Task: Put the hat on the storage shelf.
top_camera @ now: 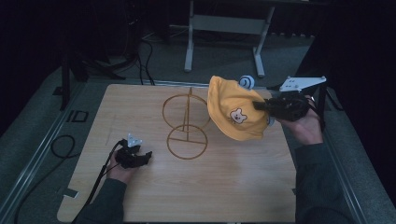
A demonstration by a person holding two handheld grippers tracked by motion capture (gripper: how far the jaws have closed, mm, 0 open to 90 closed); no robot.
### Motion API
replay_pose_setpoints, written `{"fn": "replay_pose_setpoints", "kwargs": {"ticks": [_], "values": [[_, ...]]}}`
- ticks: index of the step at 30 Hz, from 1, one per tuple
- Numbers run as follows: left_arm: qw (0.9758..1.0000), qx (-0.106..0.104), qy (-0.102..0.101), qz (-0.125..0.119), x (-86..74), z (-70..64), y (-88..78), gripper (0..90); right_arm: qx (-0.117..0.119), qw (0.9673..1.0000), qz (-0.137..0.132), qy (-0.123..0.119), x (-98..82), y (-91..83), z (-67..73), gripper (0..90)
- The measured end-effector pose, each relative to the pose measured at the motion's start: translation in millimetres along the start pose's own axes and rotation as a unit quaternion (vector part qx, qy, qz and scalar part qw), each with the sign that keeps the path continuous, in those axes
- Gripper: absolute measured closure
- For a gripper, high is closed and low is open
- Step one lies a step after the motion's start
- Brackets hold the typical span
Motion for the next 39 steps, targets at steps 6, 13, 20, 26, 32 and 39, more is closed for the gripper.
{"fn": "replay_pose_setpoints", "kwargs": {"ticks": [6,13,20,26,32,39], "values": [[1.0000,0.000,0.000,0.000,0.0,0.0,0.0,41.5,0.007,0.9999,-0.003,-0.012,8.2,1.3,2.8,82.6],[1.0000,0.000,0.000,0.000,0.0,0.0,0.0,41.5,0.012,0.9997,-0.003,-0.019,15.7,5.2,4.6,82.6],[1.0000,-0.001,0.001,0.000,0.0,0.2,0.0,41.5,0.022,0.9995,-0.012,-0.021,23.8,10.5,5.5,82.6],[1.0000,-0.001,0.001,0.000,0.0,0.2,0.0,41.4,0.027,0.9992,-0.014,-0.025,29.5,14.0,8.7,82.6],[1.0000,-0.002,0.002,0.001,0.0,0.3,-0.1,41.4,0.031,0.9990,-0.014,-0.029,35.3,16.6,11.2,82.6],[1.0000,-0.001,0.002,0.001,0.1,0.2,-0.1,41.4,0.035,0.9988,-0.016,-0.031,39.2,18.3,13.6,82.6]]}}
Point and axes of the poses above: each handheld gripper's, and its own axes: y roughly forward along the jaws, x roughly out of its top, z roughly to its left, the point moved 2 cm from there along y, roughly forward along the jaws, and after that the axes turned 12 degrees about y, right-handed, at the moved point
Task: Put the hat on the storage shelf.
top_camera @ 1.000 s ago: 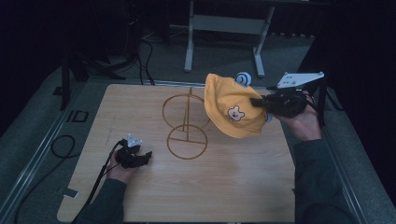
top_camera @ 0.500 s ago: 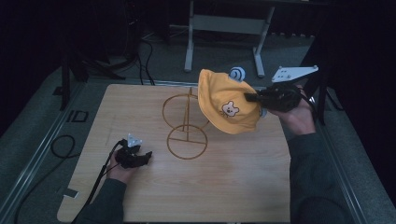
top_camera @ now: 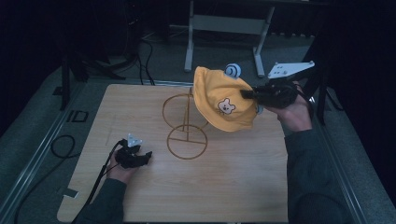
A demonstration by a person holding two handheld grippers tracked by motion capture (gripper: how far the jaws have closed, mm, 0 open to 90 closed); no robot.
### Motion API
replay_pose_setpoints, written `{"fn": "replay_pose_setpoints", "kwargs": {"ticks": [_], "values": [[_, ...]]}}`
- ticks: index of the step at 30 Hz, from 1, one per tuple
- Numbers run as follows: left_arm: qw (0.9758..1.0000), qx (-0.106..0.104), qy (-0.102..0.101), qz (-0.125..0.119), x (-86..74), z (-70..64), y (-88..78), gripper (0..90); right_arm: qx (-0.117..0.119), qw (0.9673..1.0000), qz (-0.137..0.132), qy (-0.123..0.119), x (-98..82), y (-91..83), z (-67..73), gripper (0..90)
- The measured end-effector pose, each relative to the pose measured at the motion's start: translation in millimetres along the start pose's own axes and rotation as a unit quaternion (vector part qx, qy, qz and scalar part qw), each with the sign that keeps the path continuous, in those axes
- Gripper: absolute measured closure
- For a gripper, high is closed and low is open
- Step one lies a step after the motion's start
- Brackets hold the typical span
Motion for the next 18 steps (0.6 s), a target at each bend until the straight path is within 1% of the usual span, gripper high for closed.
{"fn": "replay_pose_setpoints", "kwargs": {"ticks": [9,16,18], "values": [[1.0000,0.000,-0.001,0.000,0.3,-0.1,0.2,41.3,0.011,0.9999,-0.003,-0.002,6.3,3.4,3.2,82.6],[1.0000,0.000,0.000,0.000,0.3,0.0,0.2,41.3,0.013,0.9999,0.000,-0.010,13.1,5.2,7.0,82.6],[1.0000,0.000,0.000,0.000,0.4,0.0,0.3,41.3,0.016,0.9998,0.000,-0.011,14.8,6.2,8.4,82.6]]}}
Point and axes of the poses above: each handheld gripper's, and its own axes: y roughly forward along the jaws, x roughly out of its top, z roughly to its left, the point moved 2 cm from there along y, roughly forward along the jaws, and after that the axes turned 12 degrees about y, right-handed, at the moved point
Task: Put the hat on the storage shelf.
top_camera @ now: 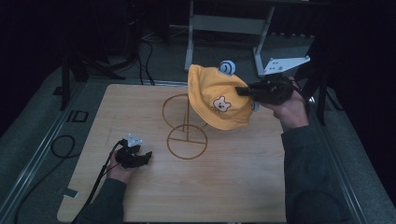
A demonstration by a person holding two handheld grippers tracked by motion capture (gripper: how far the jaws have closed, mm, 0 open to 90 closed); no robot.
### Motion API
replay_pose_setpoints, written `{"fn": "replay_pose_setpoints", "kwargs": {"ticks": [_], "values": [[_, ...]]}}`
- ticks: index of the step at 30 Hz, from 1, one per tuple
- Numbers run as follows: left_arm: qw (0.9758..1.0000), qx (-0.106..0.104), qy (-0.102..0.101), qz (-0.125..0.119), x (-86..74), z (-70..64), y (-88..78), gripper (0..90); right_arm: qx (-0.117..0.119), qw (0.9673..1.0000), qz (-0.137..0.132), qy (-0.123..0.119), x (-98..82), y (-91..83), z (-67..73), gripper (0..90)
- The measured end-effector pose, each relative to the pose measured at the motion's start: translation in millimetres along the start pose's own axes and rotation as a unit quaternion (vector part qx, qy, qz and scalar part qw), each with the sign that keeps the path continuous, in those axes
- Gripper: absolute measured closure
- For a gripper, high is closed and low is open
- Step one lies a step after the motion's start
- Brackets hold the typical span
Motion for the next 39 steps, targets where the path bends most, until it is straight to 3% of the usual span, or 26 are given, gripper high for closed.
{"fn": "replay_pose_setpoints", "kwargs": {"ticks": [39], "values": [[1.0000,-0.002,0.001,0.000,1.0,-0.2,0.9,41.1,0.039,0.9988,0.022,-0.022,27.9,32.7,22.2,82.5]]}}
Point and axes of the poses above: each handheld gripper's, and its own axes: y roughly forward along the jaws, x roughly out of its top, z roughly to its left, the point moved 2 cm from there along y, roughly forward along the jaws, and after that the axes turned 12 degrees about y, right-handed, at the moved point
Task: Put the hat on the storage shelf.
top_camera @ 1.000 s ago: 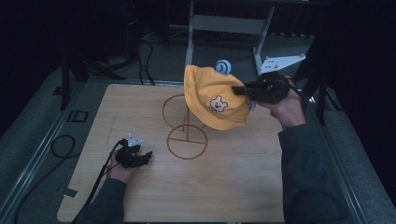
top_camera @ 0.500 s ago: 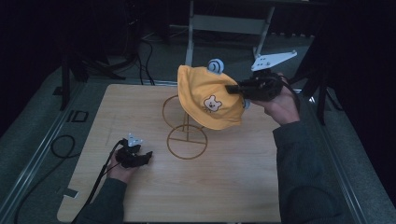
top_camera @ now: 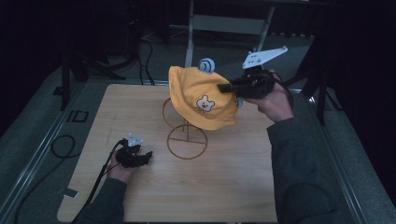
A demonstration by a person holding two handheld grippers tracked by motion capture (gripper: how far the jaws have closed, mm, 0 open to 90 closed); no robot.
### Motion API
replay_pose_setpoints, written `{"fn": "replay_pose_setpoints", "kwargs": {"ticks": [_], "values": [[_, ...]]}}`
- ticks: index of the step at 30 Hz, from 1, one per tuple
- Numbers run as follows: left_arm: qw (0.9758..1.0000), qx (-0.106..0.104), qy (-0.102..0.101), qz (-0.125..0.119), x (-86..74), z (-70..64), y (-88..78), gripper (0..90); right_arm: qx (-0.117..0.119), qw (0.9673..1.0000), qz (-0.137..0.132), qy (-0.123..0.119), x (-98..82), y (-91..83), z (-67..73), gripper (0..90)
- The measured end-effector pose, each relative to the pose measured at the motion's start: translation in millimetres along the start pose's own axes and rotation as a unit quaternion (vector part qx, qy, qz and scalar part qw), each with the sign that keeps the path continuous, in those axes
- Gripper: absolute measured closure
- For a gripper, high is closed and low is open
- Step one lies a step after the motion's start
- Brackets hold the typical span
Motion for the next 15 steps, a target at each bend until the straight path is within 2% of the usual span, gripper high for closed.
{"fn": "replay_pose_setpoints", "kwargs": {"ticks": [8,15], "values": [[1.0000,0.000,0.000,0.000,0.1,0.0,0.0,41.1,0.005,0.9999,0.010,-0.007,6.2,9.5,5.4,82.4],[1.0000,0.001,0.000,0.000,0.1,0.0,0.1,41.1,0.005,0.9995,0.029,-0.014,11.5,20.8,9.1,82.2]]}}
Point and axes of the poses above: each handheld gripper's, and its own axes: y roughly forward along the jaws, x roughly out of its top, z roughly to its left, the point moved 2 cm from there along y, roughly forward along the jaws, and after that the axes turned 12 degrees about y, right-handed, at the moved point
